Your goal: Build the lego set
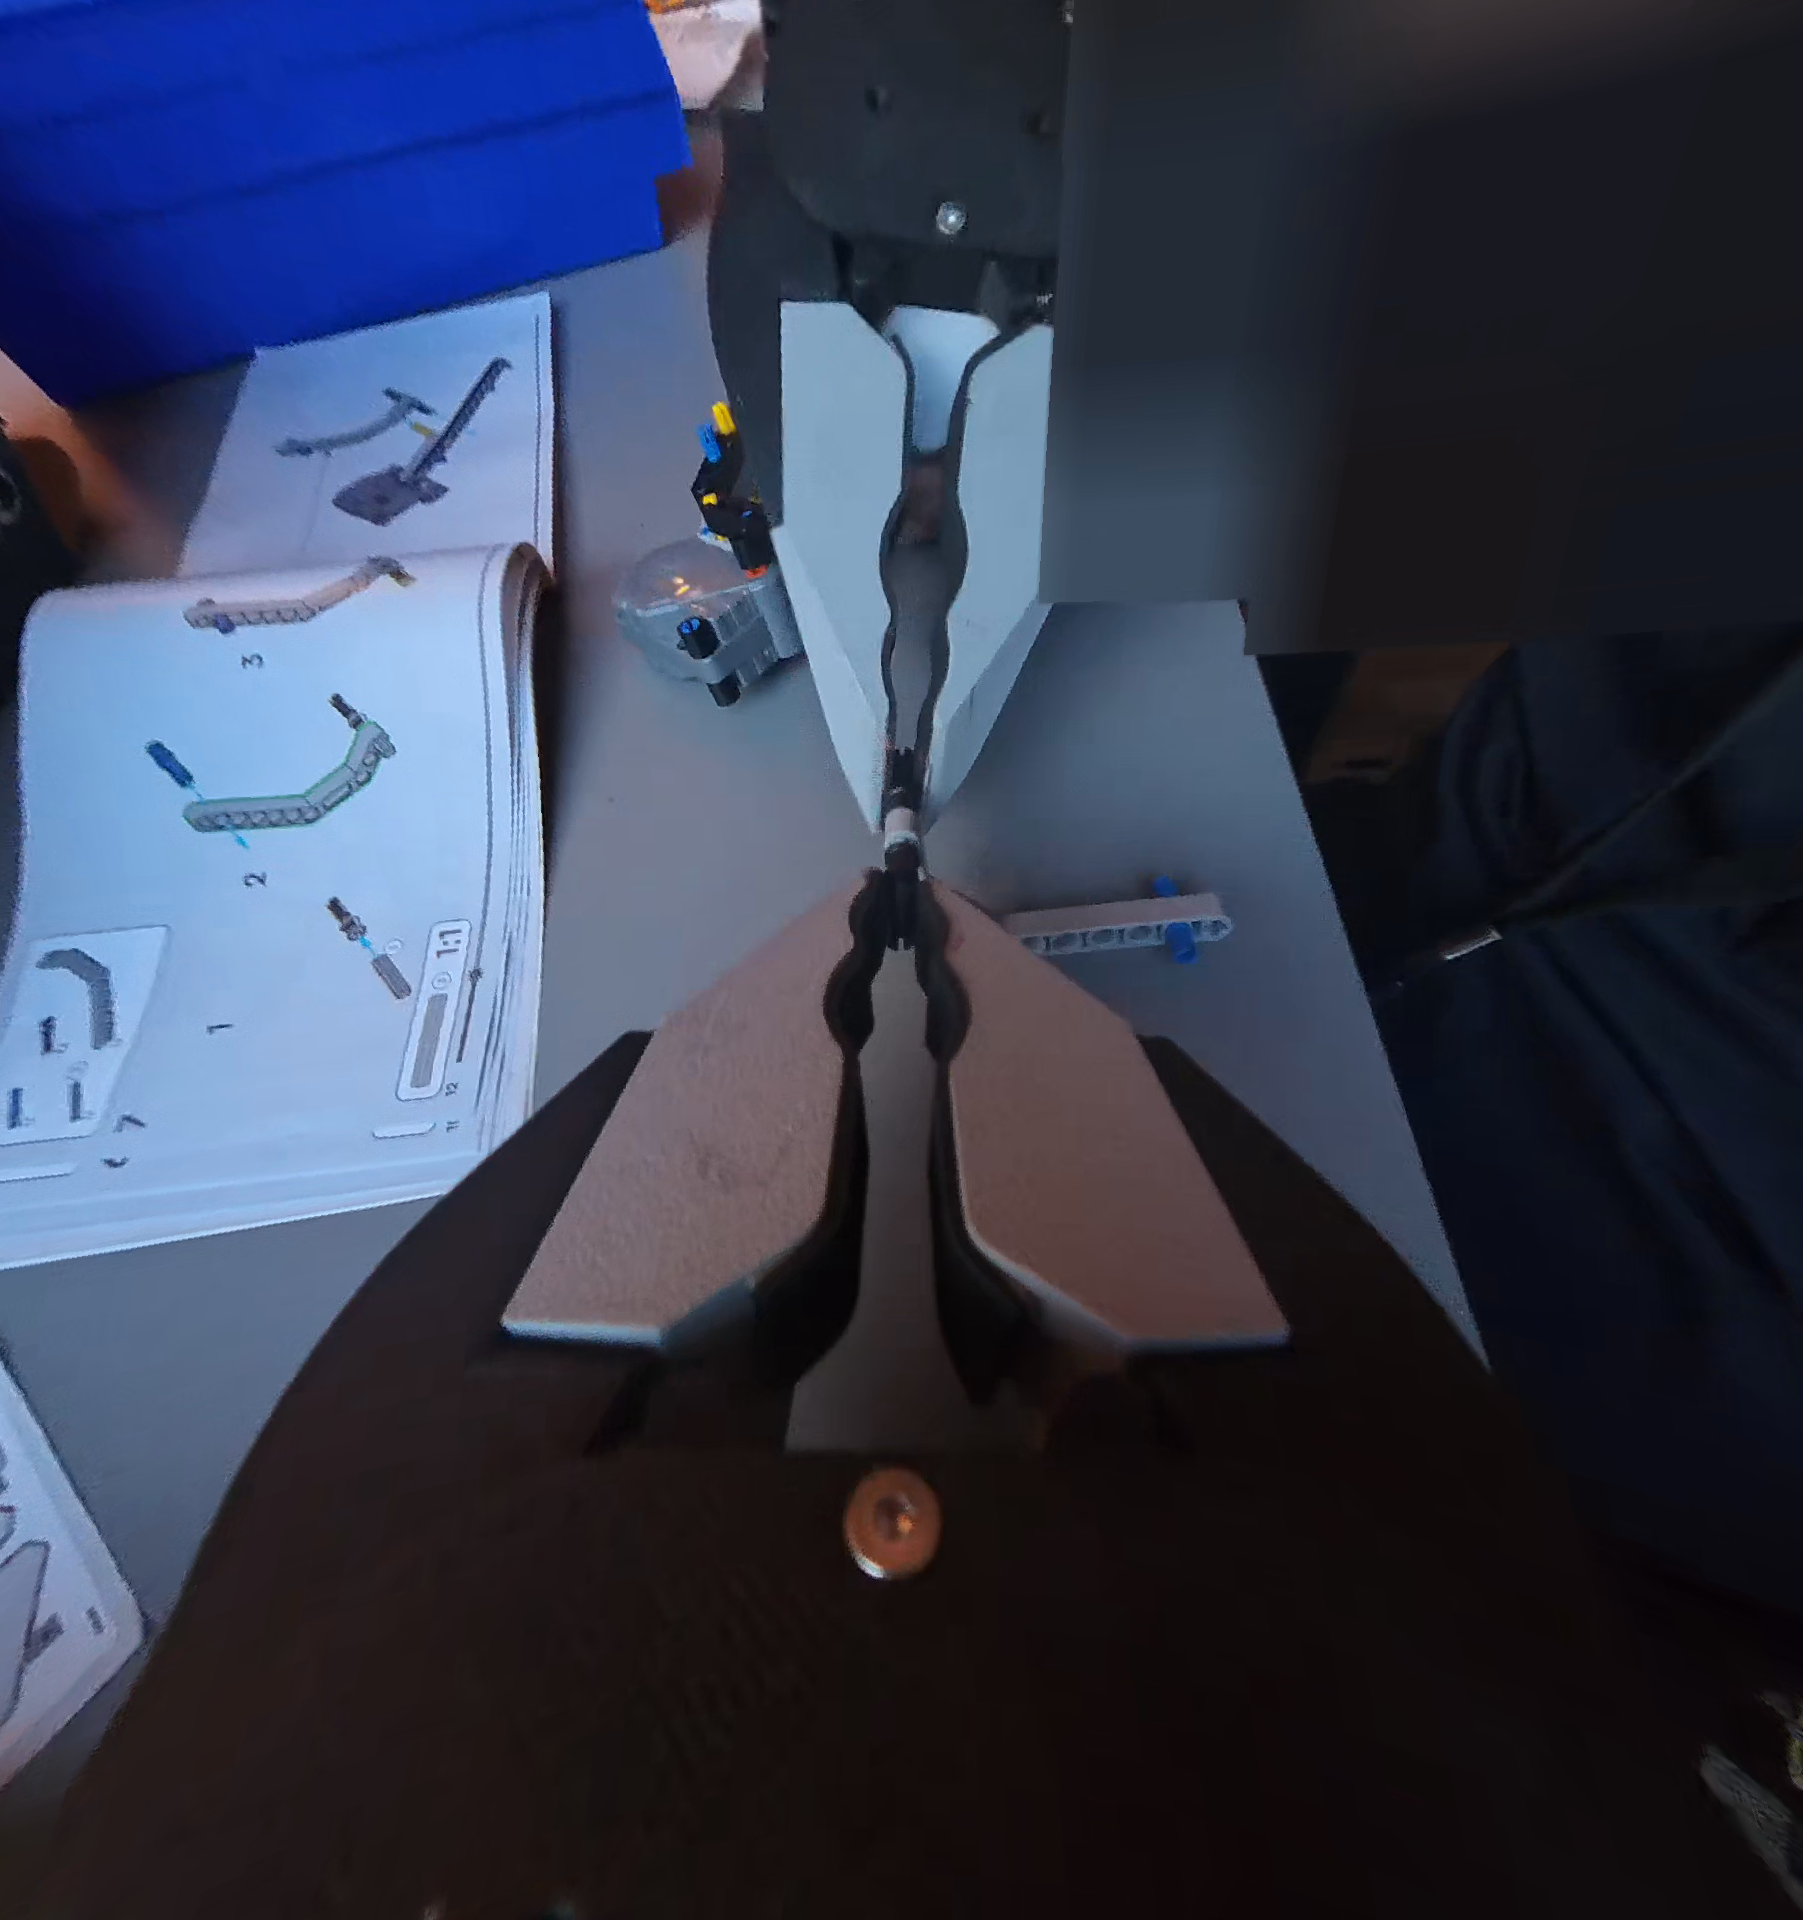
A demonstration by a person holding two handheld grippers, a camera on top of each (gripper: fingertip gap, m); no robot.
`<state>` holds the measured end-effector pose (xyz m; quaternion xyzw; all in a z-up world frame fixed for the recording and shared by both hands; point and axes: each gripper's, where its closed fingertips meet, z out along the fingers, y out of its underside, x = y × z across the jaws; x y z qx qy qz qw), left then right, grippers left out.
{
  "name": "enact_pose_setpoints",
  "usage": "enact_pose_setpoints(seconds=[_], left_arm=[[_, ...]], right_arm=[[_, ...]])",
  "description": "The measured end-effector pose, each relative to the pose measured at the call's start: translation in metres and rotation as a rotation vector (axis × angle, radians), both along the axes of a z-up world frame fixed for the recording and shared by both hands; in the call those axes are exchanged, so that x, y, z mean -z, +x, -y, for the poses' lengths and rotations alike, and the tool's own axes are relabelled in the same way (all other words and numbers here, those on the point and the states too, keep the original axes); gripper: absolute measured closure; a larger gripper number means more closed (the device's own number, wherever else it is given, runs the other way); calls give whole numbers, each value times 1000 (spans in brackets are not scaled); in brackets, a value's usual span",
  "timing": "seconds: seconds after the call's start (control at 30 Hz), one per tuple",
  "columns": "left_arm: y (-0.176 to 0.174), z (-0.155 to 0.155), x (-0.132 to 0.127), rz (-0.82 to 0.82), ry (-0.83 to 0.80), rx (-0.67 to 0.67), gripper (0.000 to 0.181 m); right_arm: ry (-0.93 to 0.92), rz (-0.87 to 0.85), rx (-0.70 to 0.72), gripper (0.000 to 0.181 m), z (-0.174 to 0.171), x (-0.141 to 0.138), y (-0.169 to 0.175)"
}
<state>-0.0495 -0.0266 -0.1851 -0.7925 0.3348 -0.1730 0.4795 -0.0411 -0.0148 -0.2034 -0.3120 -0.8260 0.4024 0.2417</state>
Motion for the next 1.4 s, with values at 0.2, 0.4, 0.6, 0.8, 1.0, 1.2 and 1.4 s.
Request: enact_pose_setpoints(seconds=[0.2,0.4,0.6,0.8,1.0,1.2,1.4], left_arm=[[-3,-1,-4,-32,60,-36,178],[-1,-2,1,-28,13,-28,178],[1,-2,1,-27,11,-27,179],[1,-2,-4,21,12,-30,179],[6,-1,-6,48,12,-20,178],[3,-2,-10,77,20,-32,179],[1,-3,-11,78,23,-46,179]], right_arm=[[-105,-61,19,179,0,-18,-1],[-107,-34,20,179,0,-15,0],[-172,-17,14,179,1,-19,2],[-200,-18,14,179,1,-22,2],[-195,-30,2,175,3,-23,3],[-213,-49,26,170,-2,-27,1],[-208,-72,17,178,-1,-31,2]])
